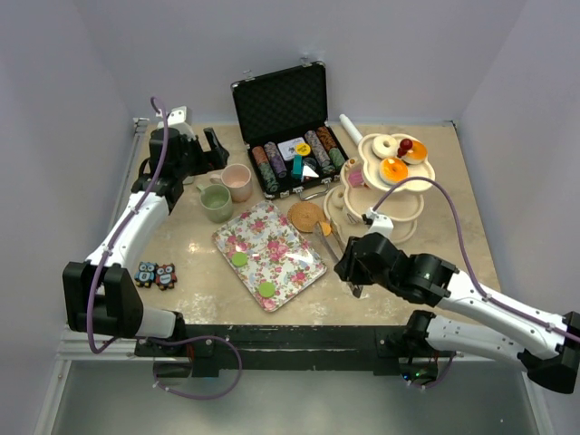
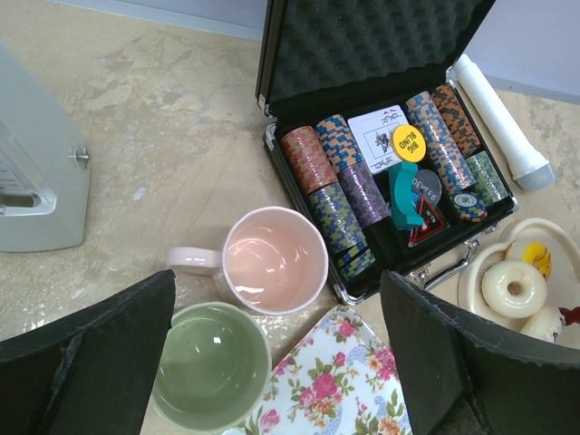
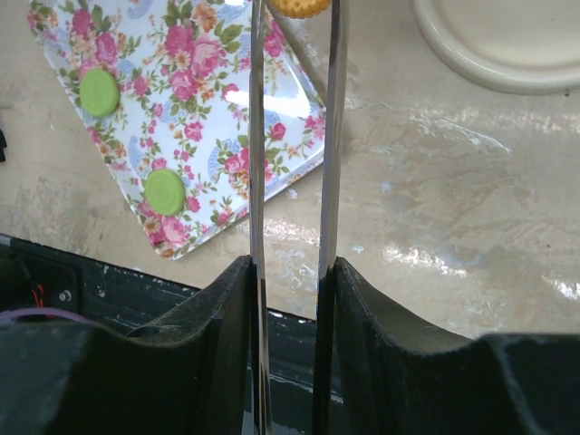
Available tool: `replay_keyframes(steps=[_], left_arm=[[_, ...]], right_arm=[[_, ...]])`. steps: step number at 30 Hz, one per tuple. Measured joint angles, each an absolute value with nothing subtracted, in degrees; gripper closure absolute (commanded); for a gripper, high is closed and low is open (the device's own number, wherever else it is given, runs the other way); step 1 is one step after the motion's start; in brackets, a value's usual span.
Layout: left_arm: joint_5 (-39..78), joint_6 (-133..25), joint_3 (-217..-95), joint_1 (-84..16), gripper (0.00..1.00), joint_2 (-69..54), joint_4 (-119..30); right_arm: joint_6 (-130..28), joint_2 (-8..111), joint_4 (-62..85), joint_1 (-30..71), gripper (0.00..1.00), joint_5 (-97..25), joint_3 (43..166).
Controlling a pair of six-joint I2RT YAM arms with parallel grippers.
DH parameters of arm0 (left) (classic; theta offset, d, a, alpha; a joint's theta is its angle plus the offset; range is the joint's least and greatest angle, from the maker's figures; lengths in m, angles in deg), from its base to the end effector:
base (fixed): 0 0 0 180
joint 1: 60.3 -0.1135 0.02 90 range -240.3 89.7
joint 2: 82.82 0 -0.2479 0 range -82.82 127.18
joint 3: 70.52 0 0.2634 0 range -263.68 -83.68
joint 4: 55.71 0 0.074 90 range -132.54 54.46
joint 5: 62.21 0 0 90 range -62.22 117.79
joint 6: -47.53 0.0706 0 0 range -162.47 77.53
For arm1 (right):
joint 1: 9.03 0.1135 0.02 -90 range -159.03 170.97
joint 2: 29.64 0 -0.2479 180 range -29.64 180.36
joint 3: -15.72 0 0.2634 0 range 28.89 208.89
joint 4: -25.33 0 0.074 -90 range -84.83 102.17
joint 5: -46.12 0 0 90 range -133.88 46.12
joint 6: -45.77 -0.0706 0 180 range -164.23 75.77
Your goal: Serve the afternoon tea
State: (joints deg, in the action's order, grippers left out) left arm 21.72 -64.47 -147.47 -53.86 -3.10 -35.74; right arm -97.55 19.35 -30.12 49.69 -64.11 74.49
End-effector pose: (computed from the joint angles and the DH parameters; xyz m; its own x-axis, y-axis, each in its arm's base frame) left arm 0.3687 -0.0491 0.2889 -0.4342 -0.3259 -0.8398 0.0494 0.9223 -0.3834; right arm 0.1324 0.1710 0.2450 -0.7644 0.1912 -0.6158 -0.1062 0.9047 0.4127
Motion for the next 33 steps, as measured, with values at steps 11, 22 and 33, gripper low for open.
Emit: replay_keyframes(steps=[11, 22, 33], left_arm=[[21.4, -64.5, -146.7, -53.9, 0.01, -3.0, -36.1], [19.4, -65.7, -146.6, -53.9, 0.01, -3.0, -36.4], [17.1, -67.0, -146.3, -53.9, 0.01, -3.0, -37.7]], right_arm=[[-106.0, 17.2, -38.4, 49.4, 0.76, -69.0, 74.4], [-113.6, 15.6, -42.5, 49.0, 0.76, -72.4, 74.4], [-117.1, 20.6, -44.1, 45.3, 0.71, -73.5, 74.5]])
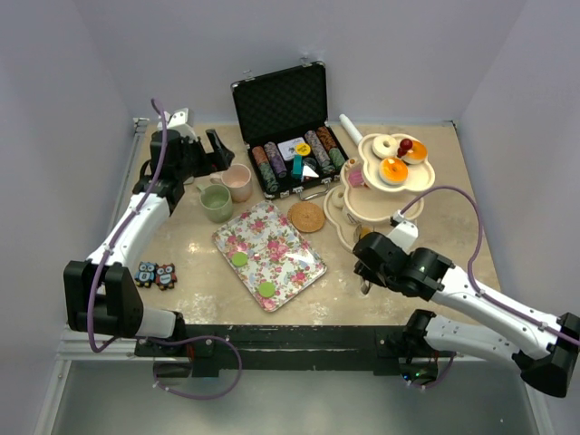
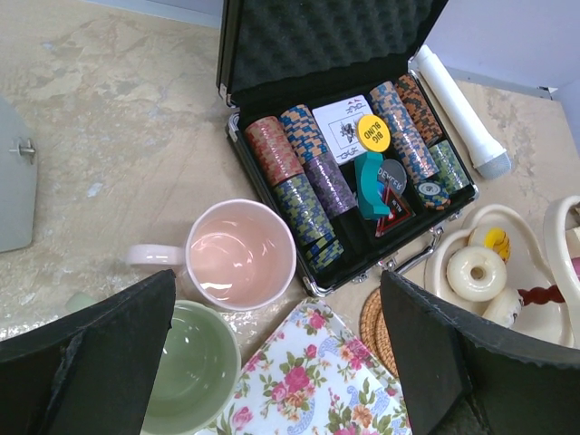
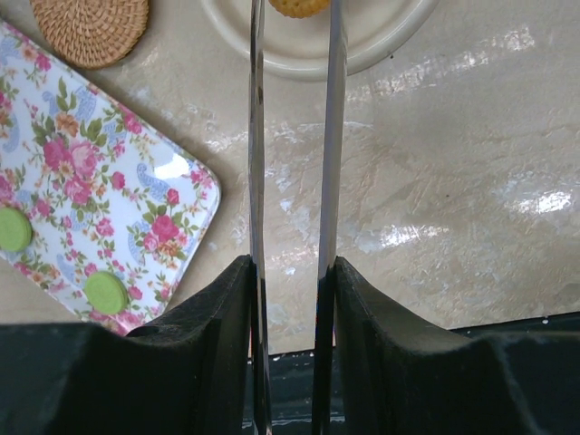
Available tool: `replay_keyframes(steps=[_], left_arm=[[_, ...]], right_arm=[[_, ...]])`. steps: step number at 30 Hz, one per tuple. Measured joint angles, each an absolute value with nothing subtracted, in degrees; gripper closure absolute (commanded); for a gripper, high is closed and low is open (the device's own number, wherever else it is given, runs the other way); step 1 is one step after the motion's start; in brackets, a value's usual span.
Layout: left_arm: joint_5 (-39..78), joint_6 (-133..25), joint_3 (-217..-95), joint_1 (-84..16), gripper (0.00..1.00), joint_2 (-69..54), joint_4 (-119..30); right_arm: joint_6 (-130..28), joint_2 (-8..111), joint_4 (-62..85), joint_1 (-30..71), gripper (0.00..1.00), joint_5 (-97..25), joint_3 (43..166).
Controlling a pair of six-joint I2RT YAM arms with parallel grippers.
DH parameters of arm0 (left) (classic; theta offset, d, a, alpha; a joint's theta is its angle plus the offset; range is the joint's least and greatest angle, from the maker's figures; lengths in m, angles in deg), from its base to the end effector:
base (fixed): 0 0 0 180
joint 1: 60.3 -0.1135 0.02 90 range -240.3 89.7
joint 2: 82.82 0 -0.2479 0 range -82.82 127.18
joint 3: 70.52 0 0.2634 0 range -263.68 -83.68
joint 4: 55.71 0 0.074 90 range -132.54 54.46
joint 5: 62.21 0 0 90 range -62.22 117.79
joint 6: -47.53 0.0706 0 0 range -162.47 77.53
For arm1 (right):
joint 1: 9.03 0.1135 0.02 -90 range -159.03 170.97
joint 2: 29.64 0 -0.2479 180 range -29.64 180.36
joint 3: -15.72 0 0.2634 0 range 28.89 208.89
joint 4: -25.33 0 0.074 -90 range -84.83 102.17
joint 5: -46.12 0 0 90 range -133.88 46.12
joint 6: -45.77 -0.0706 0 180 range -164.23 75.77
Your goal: Serve the afternoon tea
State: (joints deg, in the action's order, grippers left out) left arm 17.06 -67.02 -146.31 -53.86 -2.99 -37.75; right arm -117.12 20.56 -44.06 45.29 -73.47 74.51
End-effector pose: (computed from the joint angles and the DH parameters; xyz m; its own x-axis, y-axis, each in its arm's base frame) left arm 0.3681 -0.0548 0.2852 -0.4556 -0.3594 -0.8144 0.1016 0.8879 -0.4487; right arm 0.1379 0.1322 0.2251 -0.6906 0.4632 -0.5555 0.3201 0.8845 0.3395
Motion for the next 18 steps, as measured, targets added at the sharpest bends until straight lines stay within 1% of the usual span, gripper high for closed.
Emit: replay_keyframes(steps=[4, 5, 7, 11, 15, 18], left_arm=[[16.5, -67.3, -145.8, -53.9, 0.01, -3.0, -37.9], [16.4, -67.4, -145.7, -53.9, 0.01, -3.0, -37.9], [16.1, -67.4, -145.7, -53.9, 0.01, -3.0, -38.2], [15.9, -67.5, -145.7, -53.9, 0.01, -3.0, -38.3], [15.9, -67.5, -145.7, -53.9, 0.01, -3.0, -38.5], [15.8, -67.5, -145.7, -53.9, 0.01, -3.0, -38.6]], right_arm=[[-117.4, 20.5, -44.1, 43.1, 0.62, -73.9, 74.5], [-117.6, 20.4, -44.2, 42.6, 0.62, -74.1, 74.5], [-117.8, 19.9, -44.3, 42.1, 0.56, -74.4, 74.5], [-118.0, 19.2, -44.4, 41.9, 0.50, -74.4, 74.5], [-118.0, 19.5, -44.4, 41.9, 0.47, -74.4, 74.5], [-117.8, 19.6, -44.4, 41.9, 0.49, -74.5, 74.5]])
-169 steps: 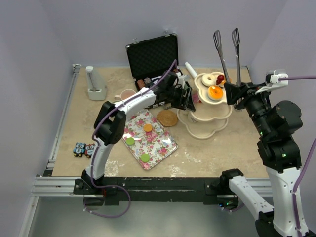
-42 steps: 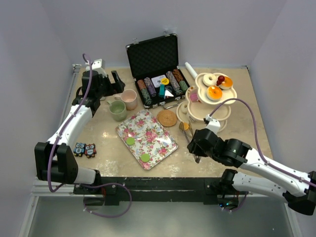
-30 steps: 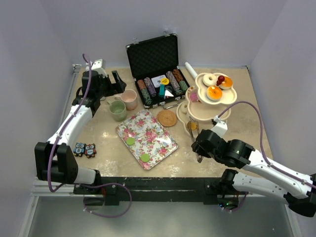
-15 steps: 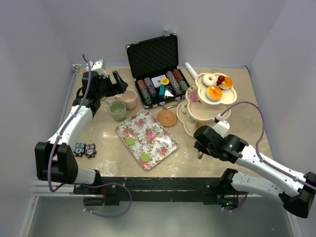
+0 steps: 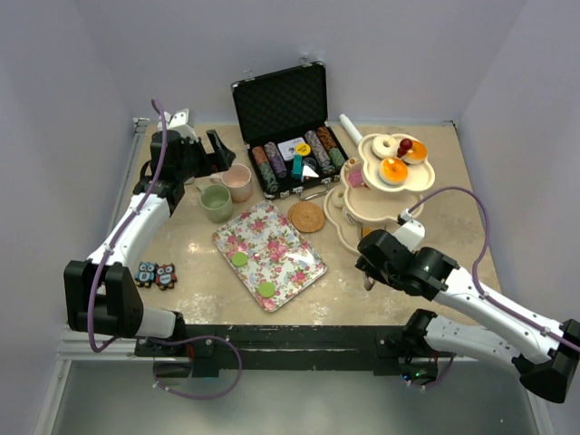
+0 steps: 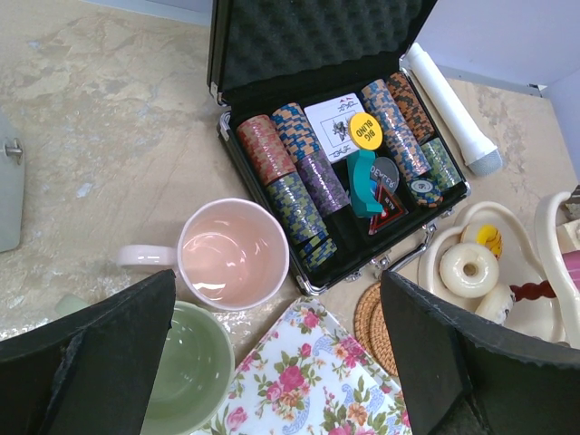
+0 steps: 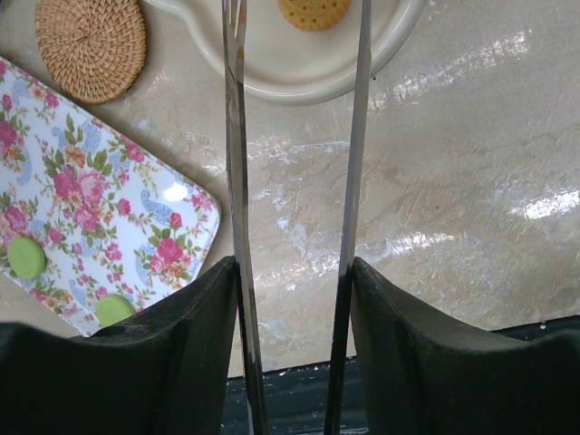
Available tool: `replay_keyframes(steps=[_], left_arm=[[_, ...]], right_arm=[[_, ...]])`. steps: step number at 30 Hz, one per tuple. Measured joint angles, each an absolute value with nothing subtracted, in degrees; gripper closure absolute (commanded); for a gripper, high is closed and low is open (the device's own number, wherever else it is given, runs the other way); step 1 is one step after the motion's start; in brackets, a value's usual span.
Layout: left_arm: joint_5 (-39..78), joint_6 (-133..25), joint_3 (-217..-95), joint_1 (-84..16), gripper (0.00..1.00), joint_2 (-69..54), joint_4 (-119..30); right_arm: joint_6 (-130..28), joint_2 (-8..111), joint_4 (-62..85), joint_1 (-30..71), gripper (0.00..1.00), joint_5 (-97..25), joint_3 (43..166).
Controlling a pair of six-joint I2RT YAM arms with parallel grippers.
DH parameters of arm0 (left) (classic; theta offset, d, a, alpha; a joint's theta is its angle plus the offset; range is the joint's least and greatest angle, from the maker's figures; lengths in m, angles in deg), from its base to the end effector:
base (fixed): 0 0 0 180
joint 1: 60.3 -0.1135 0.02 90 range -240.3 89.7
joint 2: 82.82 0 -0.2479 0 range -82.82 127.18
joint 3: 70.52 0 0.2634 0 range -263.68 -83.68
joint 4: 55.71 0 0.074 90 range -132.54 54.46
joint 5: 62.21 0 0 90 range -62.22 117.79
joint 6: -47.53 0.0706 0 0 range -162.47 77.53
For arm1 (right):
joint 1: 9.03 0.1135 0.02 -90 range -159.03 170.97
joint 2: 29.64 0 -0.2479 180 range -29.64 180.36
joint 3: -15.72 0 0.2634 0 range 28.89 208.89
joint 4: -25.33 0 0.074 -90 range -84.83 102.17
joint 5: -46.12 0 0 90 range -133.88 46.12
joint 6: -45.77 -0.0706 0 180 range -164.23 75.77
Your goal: Serve the afternoon tea
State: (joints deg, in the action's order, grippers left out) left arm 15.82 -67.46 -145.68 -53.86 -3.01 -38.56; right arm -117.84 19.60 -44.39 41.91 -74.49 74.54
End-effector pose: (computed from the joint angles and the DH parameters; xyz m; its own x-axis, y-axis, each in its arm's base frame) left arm 0.3675 -0.0562 0.2830 -0.4617 -0.3638 -0.8090 0.1170 0.8791 -0.4621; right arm 0.1445 0.1210 0.2282 -0.6421 0.5191 -0.5641 0.3808 0.8546 0.3530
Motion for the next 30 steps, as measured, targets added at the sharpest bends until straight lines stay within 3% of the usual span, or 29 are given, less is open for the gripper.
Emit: replay_keyframes(steps=[7, 17, 30], left_arm=[[15.8, -67.4, -145.7, -53.9, 0.01, -3.0, -38.6], [16.5, -67.4, -145.7, -53.9, 0.01, -3.0, -38.5], [17.4, -67.2, -145.7, -53.9, 0.01, -3.0, -38.2]], right_arm=[[-113.6, 18.2, -42.6, 41.9, 0.55, -74.3, 74.5], [-101.6, 16.9, -36.1, 41.9, 0.57, -70.8, 76.4], [-92.4, 25.3, -23.5, 48.6, 0.57, -61.4, 76.9]])
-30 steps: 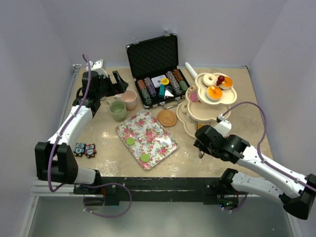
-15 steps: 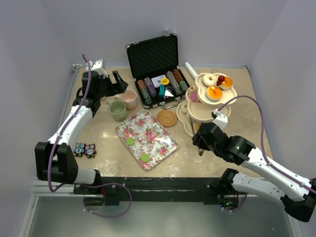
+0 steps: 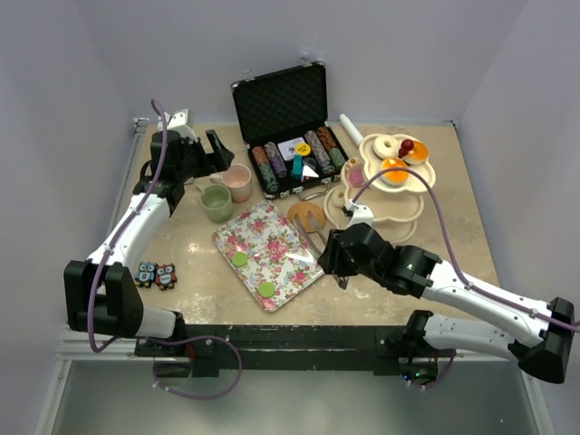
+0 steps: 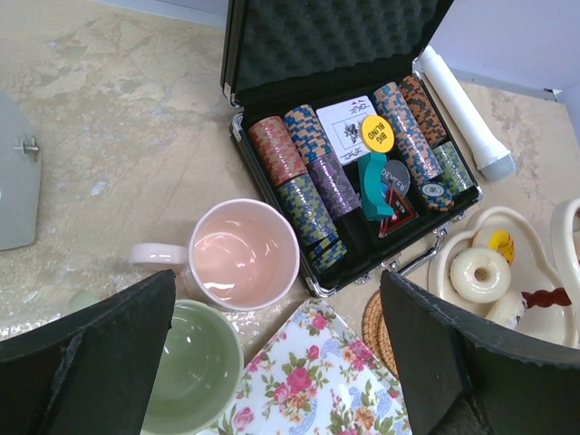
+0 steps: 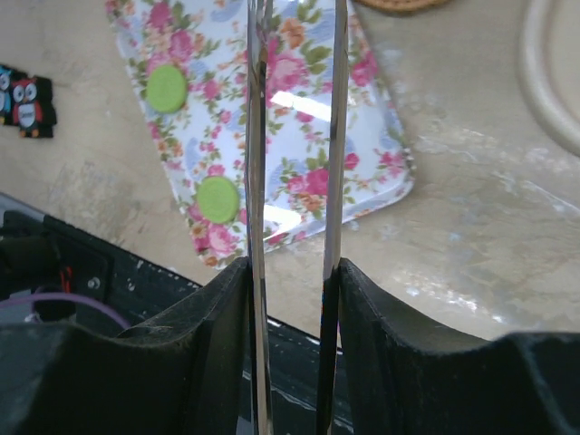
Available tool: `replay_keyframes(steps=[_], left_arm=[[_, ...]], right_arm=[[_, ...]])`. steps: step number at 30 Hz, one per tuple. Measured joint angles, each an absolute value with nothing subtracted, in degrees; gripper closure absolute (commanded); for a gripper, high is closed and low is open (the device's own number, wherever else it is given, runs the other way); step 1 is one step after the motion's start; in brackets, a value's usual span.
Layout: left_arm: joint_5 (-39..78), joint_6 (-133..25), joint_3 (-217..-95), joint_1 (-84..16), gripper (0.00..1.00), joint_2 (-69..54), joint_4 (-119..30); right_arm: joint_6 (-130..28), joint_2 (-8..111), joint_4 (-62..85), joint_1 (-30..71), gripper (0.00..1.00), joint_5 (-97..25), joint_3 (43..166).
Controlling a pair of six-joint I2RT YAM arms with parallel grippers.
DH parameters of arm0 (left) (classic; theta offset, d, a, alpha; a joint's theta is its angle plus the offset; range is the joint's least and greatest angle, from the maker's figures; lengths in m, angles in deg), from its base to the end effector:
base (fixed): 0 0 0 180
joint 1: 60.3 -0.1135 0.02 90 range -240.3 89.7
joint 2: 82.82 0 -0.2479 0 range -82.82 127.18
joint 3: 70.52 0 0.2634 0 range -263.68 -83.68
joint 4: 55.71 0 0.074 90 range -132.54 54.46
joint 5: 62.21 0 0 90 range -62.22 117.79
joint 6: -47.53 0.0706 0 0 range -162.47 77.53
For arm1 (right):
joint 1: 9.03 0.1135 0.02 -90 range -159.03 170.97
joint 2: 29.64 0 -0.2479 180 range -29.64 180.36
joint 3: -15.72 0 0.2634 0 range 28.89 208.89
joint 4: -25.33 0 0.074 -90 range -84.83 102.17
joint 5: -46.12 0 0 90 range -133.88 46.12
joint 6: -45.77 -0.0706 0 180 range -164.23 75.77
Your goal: Serve the afternoon tea
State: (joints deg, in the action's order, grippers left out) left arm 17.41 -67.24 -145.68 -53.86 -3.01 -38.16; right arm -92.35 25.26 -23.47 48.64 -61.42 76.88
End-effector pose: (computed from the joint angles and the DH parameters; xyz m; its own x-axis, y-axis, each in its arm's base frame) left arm 0.3677 -0.0543 0.2819 -0.4566 -0.3632 -0.8122 0.0934 0.8883 -0.4497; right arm 0.1482 0.1943 0.2495 -0.7528 0.1380 -0.6436 -0.1894 0.8910 0.4126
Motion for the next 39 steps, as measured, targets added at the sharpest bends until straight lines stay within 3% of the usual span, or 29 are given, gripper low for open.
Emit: replay_keyframes(steps=[15, 31, 39], left_arm=[[17.6, -66.9, -145.7, -53.9, 0.02, -3.0, -38.1], [17.6, -66.9, -145.7, -53.9, 0.02, -3.0, -37.5], [17.6, -66.9, -145.7, -53.9, 0.02, -3.0, -37.3]], right_arm=[[-89.8, 47.4, -12.9, 67.6, 0.52, -60.9, 79.6], [-88.1, 56.0, -10.4, 68.7, 0.50, -62.5, 85.0], [-87.1, 58.7, -9.5, 68.7, 0.54, -62.4, 85.7]])
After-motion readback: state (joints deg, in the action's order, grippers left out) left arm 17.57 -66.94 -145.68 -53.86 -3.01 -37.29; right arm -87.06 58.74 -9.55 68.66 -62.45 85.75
